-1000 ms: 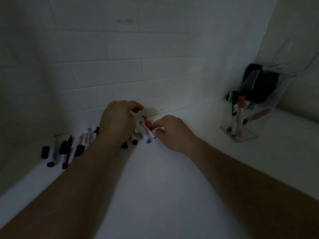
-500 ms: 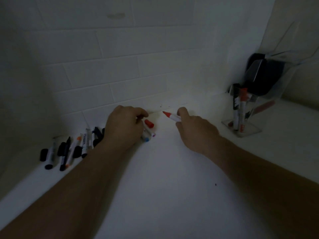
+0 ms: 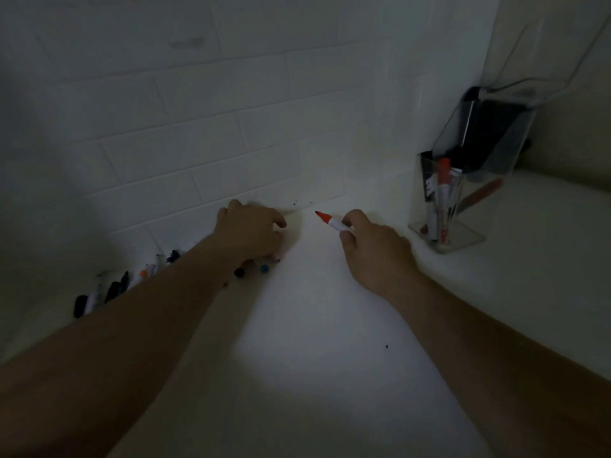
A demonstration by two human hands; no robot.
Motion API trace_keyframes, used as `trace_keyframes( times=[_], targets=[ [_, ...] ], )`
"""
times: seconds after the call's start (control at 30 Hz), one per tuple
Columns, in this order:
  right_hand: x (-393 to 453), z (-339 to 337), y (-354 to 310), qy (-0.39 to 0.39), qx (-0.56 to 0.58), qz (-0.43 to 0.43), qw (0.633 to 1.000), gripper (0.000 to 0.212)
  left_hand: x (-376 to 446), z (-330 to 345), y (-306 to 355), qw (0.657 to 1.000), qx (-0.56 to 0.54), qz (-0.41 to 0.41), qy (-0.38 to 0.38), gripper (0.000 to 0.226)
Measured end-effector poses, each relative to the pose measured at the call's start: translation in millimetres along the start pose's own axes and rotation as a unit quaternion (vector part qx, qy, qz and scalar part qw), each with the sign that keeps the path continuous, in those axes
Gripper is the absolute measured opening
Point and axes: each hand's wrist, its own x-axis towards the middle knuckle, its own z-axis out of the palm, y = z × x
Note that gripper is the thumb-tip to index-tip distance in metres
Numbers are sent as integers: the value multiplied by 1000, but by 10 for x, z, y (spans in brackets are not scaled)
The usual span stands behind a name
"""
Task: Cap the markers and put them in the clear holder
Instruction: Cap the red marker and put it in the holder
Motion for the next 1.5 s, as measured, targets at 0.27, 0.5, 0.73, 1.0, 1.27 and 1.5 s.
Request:
trace_keyframes(
  times=[0.27, 0.5, 0.73, 1.0, 1.27, 1.5],
  targets=[
    [-20, -94, -52, 11, 20, 38, 999, 6, -247, 3, 90, 940, -274, 84, 184, 24],
    [-32, -97, -115, 24, 32, -4, 999, 13, -527, 146, 113, 881, -401, 61, 242, 19],
    [-94, -97, -202, 54, 23, -49, 997, 28, -536, 193, 79, 896, -346, 106, 257, 25],
    [-84, -104, -214, 43, -1, -54, 998, 31, -504, 231, 144, 897, -344, 142, 237, 26],
    [-73, -131, -219, 70, 1, -113, 991, 26, -559, 235, 227, 917, -288, 152, 229, 34],
    [-65, -158, -179, 61, -1, -123, 990, 20, -545, 253, 205, 926, -268, 166, 207, 20]
  ],
)
